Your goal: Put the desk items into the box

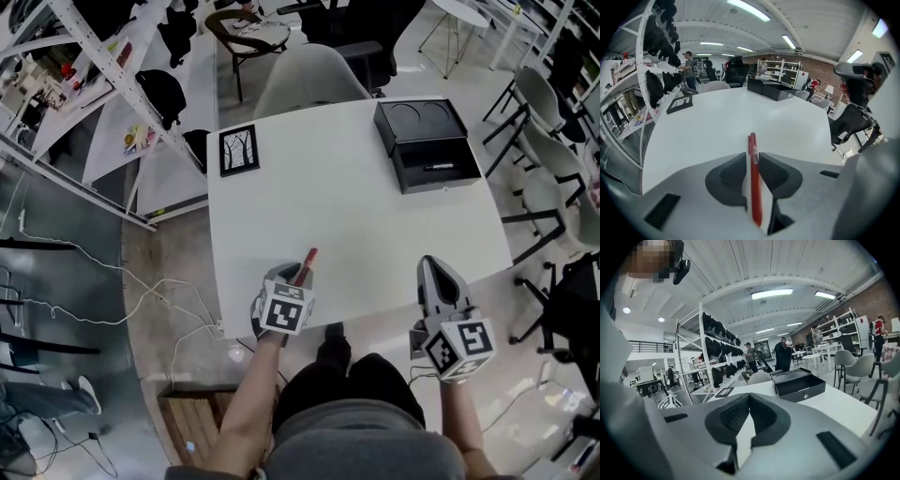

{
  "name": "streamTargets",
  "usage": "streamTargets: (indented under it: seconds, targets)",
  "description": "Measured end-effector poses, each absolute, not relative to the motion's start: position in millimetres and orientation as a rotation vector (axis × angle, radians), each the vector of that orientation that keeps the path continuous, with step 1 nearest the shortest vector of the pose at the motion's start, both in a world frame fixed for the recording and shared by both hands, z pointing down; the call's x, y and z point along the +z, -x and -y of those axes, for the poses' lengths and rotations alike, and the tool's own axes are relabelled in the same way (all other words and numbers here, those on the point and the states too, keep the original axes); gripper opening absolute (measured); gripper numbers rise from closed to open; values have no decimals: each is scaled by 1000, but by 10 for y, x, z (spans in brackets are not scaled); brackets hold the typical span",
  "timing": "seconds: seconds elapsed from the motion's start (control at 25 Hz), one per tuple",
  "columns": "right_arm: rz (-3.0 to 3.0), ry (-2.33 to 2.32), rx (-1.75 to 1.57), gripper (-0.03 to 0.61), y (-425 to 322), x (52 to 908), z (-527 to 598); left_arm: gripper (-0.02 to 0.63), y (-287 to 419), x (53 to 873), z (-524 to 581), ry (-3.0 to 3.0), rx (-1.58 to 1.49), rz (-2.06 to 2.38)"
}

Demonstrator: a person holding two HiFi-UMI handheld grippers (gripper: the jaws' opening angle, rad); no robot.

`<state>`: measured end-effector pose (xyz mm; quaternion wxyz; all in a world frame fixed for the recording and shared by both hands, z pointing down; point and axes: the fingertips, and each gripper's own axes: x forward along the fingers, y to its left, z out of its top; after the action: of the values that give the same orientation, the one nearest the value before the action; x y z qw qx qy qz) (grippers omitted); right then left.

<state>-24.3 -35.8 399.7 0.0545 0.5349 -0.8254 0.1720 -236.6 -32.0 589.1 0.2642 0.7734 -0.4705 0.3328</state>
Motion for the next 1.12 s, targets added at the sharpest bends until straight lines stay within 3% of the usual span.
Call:
streamTargets:
  seconds: [0.56,1.12]
  targets:
    - [2506,-1653,562,5,186,4012,369,52,2336,5859,323,-2119,958,1292]
    - [2480,-1764,567,5,-37,3943,355,52,2081,5053,777,-2308,818,1333]
